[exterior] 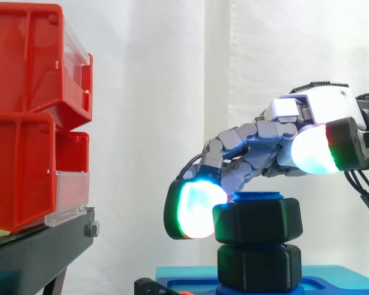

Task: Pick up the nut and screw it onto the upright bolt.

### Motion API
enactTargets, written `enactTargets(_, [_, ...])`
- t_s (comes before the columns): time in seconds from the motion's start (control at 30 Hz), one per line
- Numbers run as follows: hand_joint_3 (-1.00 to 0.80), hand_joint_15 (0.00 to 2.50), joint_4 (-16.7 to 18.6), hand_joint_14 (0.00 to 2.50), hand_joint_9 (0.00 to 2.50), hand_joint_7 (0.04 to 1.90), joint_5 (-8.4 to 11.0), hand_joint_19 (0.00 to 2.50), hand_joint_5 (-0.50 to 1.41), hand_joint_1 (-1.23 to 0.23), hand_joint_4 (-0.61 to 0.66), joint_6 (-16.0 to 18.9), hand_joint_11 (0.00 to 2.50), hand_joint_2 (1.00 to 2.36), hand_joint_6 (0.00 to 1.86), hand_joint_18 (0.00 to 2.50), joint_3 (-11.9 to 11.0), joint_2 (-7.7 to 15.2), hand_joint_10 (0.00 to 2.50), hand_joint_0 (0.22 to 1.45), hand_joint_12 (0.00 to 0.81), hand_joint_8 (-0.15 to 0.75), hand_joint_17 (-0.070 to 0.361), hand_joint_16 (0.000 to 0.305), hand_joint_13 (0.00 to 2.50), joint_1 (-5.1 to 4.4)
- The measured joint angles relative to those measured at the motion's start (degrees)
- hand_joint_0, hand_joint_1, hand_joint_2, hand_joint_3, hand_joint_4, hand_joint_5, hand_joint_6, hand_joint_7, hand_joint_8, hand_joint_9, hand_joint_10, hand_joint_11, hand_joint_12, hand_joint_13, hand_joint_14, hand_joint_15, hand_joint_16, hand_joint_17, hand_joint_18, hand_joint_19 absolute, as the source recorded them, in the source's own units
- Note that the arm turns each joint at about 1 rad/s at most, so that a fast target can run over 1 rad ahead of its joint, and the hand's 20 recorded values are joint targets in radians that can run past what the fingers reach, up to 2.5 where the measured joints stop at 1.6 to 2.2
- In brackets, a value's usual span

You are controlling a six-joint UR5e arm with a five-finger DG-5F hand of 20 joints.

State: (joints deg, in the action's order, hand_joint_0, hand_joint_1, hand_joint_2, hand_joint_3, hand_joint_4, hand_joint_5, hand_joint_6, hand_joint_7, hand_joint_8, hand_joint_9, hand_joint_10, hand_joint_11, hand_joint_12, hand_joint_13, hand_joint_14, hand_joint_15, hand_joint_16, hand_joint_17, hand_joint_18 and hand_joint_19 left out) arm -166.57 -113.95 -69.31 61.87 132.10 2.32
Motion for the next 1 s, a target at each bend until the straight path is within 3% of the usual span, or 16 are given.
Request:
enactTargets(0.23, [-0.50,0.00,-0.1,0.00,0.86,1.16,-0.13,0.00,-0.02,-0.23,-0.03,-0.1,0.00,1.00,0.51,0.00,0.3,0.0,0.00,0.46,0.343,0.267,0.073,0.032,0.49,0.56])
enactTargets(0.37, [-0.50,0.00,-0.2,0.00,0.98,1.14,-0.22,0.00,0.00,-0.24,-0.06,-0.1,0.00,1.00,0.51,0.07,0.7,0.0,0.00,0.47,0.329,0.262,0.067,0.030,0.57,1.11])
enactTargets(0.53, [-0.50,0.02,-0.2,0.00,1.31,1.02,-0.55,0.00,0.05,-0.25,0.17,-0.1,0.05,1.00,0.50,0.22,0.8,0.0,0.00,0.49,0.306,0.243,0.058,0.026,0.70,1.88])
enactTargets(0.8, [-0.50,0.05,-0.2,0.00,1.63,1.15,-1.69,0.04,0.08,-0.26,0.22,-0.6,0.16,1.00,0.50,0.46,0.8,0.0,0.00,0.49,0.267,0.166,0.049,0.022,0.90,2.95])
enactTargets(0.9, [-0.50,0.06,-0.3,0.00,1.62,1.07,-2.16,0.05,0.07,-0.25,0.22,-0.6,0.18,1.00,0.50,0.46,0.8,0.0,0.01,0.49,0.276,0.209,0.051,0.023,0.89,3.37])
enactTargets(0.97, [-0.50,0.07,-0.3,0.00,1.55,1.00,-2.45,0.05,0.02,-0.25,0.13,-0.6,0.19,1.00,0.50,0.42,0.8,0.0,0.01,0.49,0.293,0.229,0.055,0.024,0.86,3.65])
enactTargets(1.0, [-0.50,0.07,-0.3,0.00,1.49,1.10,-2.61,0.06,0.00,-0.25,-0.06,-0.6,0.19,1.00,0.51,0.40,0.8,0.0,0.01,0.49,0.302,0.245,0.058,0.026,0.85,3.77])
